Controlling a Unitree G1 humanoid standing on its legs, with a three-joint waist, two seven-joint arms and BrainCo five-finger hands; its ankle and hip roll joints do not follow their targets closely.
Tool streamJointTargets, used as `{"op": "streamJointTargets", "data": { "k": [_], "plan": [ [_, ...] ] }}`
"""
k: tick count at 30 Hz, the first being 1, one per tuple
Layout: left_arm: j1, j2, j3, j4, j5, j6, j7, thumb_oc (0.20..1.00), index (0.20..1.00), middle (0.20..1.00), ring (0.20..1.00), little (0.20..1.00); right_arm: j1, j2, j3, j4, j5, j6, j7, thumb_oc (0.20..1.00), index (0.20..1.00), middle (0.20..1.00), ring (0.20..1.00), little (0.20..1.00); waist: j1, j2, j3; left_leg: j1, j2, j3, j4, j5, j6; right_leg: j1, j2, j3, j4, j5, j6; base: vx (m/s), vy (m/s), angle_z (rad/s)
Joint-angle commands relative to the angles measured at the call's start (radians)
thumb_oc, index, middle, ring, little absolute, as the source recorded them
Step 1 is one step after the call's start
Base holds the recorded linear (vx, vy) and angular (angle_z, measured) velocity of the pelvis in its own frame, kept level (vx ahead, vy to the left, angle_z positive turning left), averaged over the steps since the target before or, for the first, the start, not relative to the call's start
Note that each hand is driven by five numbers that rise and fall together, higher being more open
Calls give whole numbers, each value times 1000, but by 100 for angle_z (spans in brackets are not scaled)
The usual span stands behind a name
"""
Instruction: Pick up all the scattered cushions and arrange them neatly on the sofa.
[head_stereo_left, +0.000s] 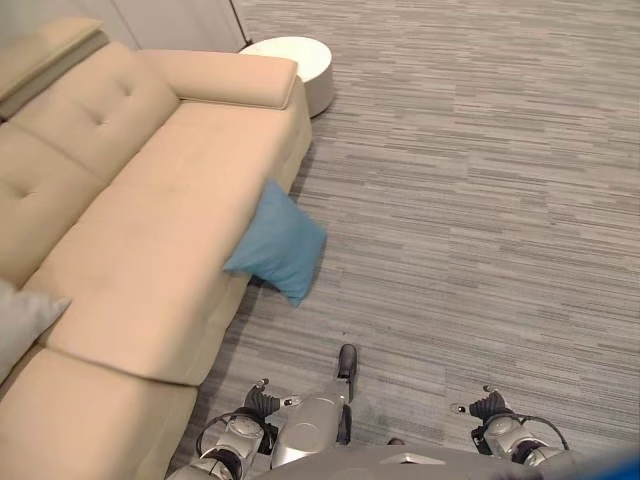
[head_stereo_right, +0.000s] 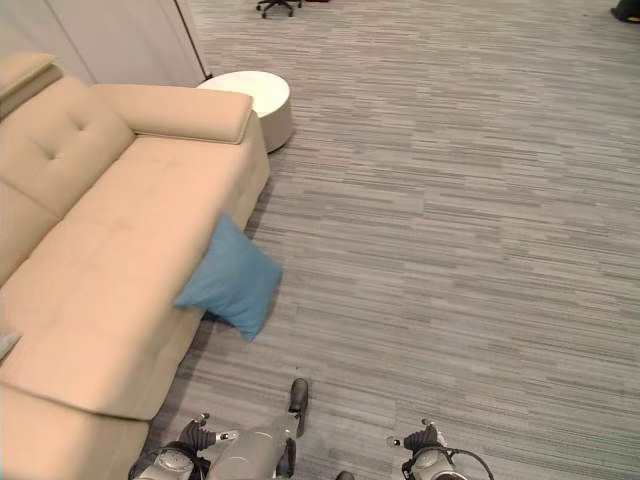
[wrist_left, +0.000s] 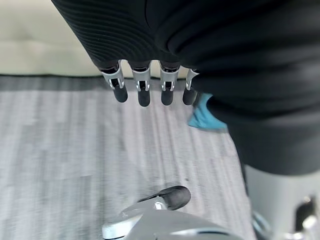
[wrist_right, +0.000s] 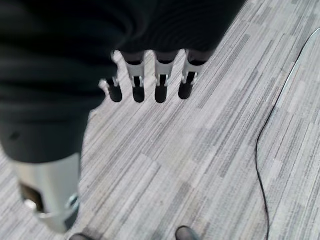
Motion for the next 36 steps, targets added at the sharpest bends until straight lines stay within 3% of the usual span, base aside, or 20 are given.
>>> {"op": "streamJointTargets", "data": {
  "k": [1,3,5,6,8,9,11,13,16,17,18,20,22,23,24,25,31,32,34,36],
  "plan": [
    [-38,-30,-22,9,-7,-14,-17,1000,1000,1000,1000,1000,-32,-6,2,-29,-34,-13,-5,1000,1000,1000,1000,1000,39,-27,8,22,-37,12,90,-127,30,-55,-55,-20,120,21,100,247,67,-33],
    [-42,-19,-20,7,-5,-12,-16,1000,1000,1000,1000,1000,-38,-1,1,-32,-43,-14,4,1000,1000,1000,1000,1000,37,-30,8,67,-41,10,76,-151,49,-116,-82,-19,280,29,136,246,97,-22],
    [-52,-15,-21,2,-4,-11,-12,1000,1000,1000,1000,1000,-54,-7,1,-38,-48,-14,10,1000,1000,1000,1000,1000,11,-17,31,102,-47,-1,80,-175,74,-206,-121,-17,471,114,201,169,142,-3],
    [-59,-11,-25,0,-13,-16,-4,1000,1000,1000,1000,1000,-64,-6,6,-51,-55,-14,16,1000,1000,1000,1000,1000,-19,31,48,172,-33,-24,40,-189,88,-340,-165,-34,643,154,207,328,120,44],
    [-68,-14,-35,1,-8,-22,-1,1000,1000,1000,1000,1000,-63,-9,8,-54,-48,-17,17,1000,1000,1000,1000,1000,-46,46,60,239,-47,-71,6,-208,78,-378,-181,-46,456,111,145,382,-35,74],
    [-68,-14,-35,1,-8,-22,-1,1000,1000,1000,1000,1000,-63,-9,8,-54,-48,-18,17,1000,1000,1000,1000,1000,-47,47,62,243,-46,-72,5,-209,77,-373,-179,-47,453,111,145,300,-165,80],
    [-65,-17,-35,25,1,-24,-7,1000,1000,1000,1000,1000,-61,-22,0,-54,-36,-19,19,1000,1000,1000,1000,1000,-85,26,67,298,-67,-144,-5,-244,66,-443,-135,96,218,201,152,389,-234,61],
    [-58,-23,-30,42,4,-25,-11,1000,1000,1000,1000,1000,-49,-23,2,-52,-41,-20,21,1000,1000,1000,1000,1000,-90,18,63,317,-73,-169,4,-271,60,-429,-138,103,176,222,154,351,-220,105],
    [-44,-34,-28,56,6,-22,-16,1000,1000,1000,1000,1000,-18,-23,6,-45,-39,-30,24,1000,1000,1000,1000,1000,-91,-3,39,304,-55,-186,122,-326,18,-348,-133,75,139,213,125,336,-333,144],
    [-50,-37,-40,48,4,-18,-24,1000,1000,1000,1000,1000,-27,-30,1,-46,-21,-37,19,1000,1000,1000,1000,1000,-86,-17,53,186,-26,-152,361,-286,-26,-280,-139,30,107,188,96,134,-316,120],
    [-58,-33,-38,39,-9,-18,-21,1000,1000,1000,1000,1000,-34,-37,-1,-53,-7,-41,14,1000,1000,1000,1000,1000,-74,-30,75,105,-6,-106,493,-251,-28,-248,-144,0,98,171,73,222,-400,97],
    [-52,-32,-33,37,-20,-17,-23,1000,1000,1000,1000,1000,-20,-40,-7,-54,4,-41,10,1000,1000,1000,1000,1000,-65,-39,68,73,34,-18,435,-296,-5,-194,-137,-53,76,130,67,287,-218,101],
    [-53,-31,-33,36,-18,-14,-23,1000,1000,1000,1000,1000,-5,-40,-17,-60,12,-41,4,1000,1000,1000,1000,1000,-70,-34,56,41,60,72,290,-246,-14,-137,-116,-104,62,84,72,428,-77,110],
    [-51,-26,-35,19,-16,-12,-22,1000,1000,1000,1000,1000,7,-37,-14,-62,10,-38,2,1000,1000,1000,1000,1000,-67,-32,59,19,73,137,257,-203,-24,-113,-108,-136,68,59,67,442,21,129],
    [-41,-22,-22,17,-25,-12,-23,1000,1000,1000,1000,1000,10,-28,-7,-63,2,-36,7,1000,1000,1000,1000,1000,-60,-33,50,41,66,142,234,-210,-14,-102,-105,-149,88,43,69,348,121,103],
    [-37,-19,-18,20,-28,-12,-21,1000,1000,1000,1000,1000,9,-24,-1,-64,-8,-33,8,1000,1000,1000,1000,1000,-50,-34,44,47,43,118,213,-197,9,-106,-110,-159,119,43,70,296,176,46],
    [-23,-12,12,13,-32,-14,-24,1000,1000,1000,1000,1000,14,-8,9,-70,-46,-32,19,1000,1000,1000,1000,1000,-21,-38,22,110,-4,85,155,-235,49,-135,-161,-168,271,43,115,162,133,-4],
    [-28,-5,9,10,-19,-13,-19,1000,1000,1000,1000,1000,8,-7,10,-77,-53,-31,24,1000,1000,1000,1000,1000,-21,-27,28,138,-12,62,141,-242,62,-179,-195,-172,397,69,134,132,120,30],
    [-34,-2,-2,9,-14,-17,-19,1000,1000,1000,1000,1000,-1,-8,8,-80,-54,-32,27,1000,1000,1000,1000,1000,-27,-16,35,159,-21,37,134,-249,68,-219,-212,-157,484,98,149,135,99,82],
    [-42,-3,-19,8,-14,-23,-19,1000,1000,1000,1000,1000,-1,-11,9,-76,-55,-40,25,1000,1000,1000,1000,1000,-36,-4,39,181,-31,-15,117,-247,64,-260,-196,-122,488,80,127,116,2,132]
  ]
}}
